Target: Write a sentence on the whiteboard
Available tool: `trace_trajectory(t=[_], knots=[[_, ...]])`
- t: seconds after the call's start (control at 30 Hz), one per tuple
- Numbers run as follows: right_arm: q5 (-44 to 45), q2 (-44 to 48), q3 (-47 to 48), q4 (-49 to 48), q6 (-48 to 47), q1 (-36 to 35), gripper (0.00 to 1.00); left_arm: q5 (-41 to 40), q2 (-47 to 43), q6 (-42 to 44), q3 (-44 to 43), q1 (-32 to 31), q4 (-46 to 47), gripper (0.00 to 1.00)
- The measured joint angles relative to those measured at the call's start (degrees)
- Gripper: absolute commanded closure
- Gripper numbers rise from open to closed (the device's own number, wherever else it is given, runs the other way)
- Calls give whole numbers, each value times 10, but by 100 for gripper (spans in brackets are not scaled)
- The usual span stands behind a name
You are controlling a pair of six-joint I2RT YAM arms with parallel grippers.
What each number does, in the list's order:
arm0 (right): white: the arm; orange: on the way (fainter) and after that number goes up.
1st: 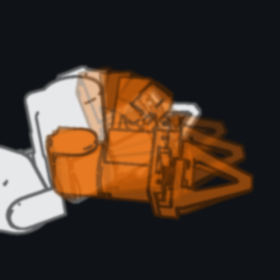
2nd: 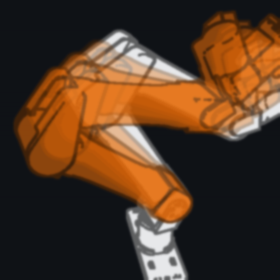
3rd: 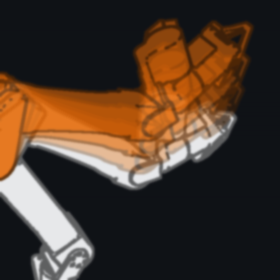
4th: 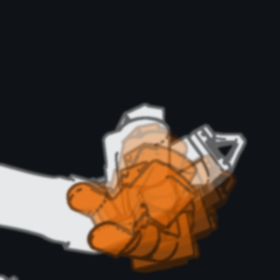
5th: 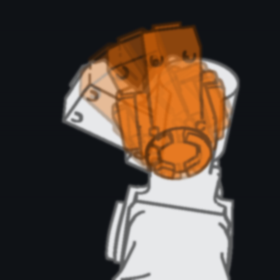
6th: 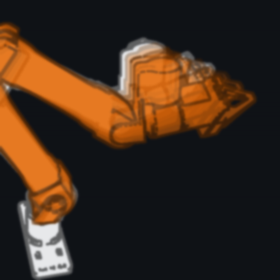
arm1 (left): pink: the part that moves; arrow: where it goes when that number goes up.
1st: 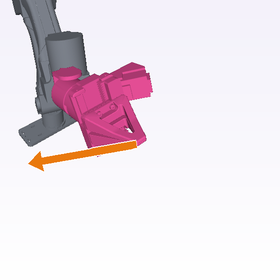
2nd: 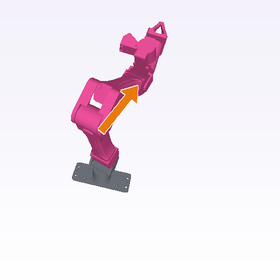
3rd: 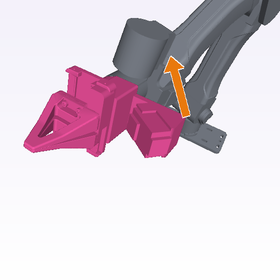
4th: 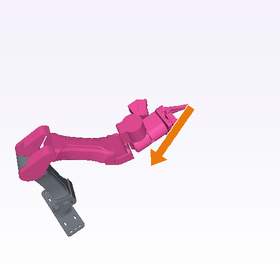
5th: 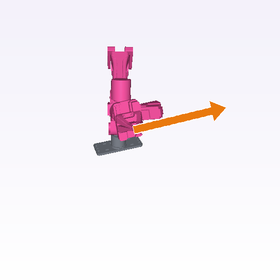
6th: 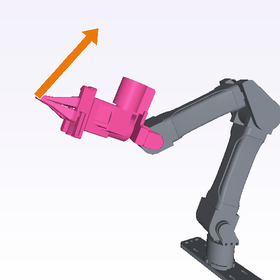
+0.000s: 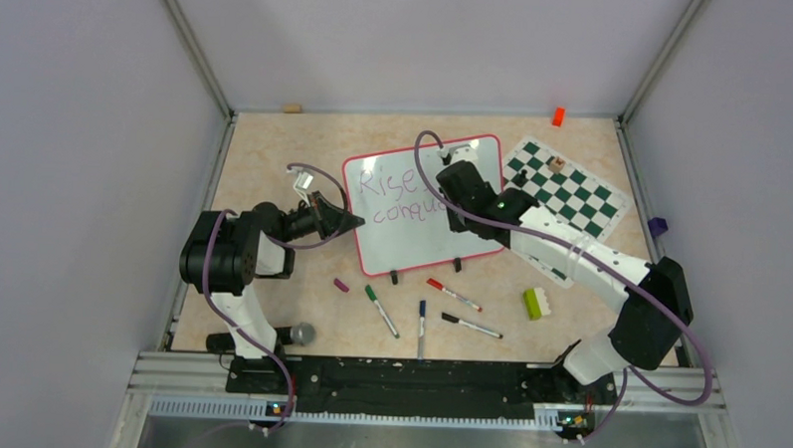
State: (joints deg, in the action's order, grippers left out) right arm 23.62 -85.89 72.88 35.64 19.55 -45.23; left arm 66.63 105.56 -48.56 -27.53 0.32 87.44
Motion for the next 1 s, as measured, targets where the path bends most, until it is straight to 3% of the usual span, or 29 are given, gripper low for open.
trace_trajectory(t=[0.33,1.0], knots=[[21,3,7,8,0,0,100,0,0,0,0,0,0,100],[-37,22,7,-5,-5,0,100,0,0,0,0,0,0,100]])
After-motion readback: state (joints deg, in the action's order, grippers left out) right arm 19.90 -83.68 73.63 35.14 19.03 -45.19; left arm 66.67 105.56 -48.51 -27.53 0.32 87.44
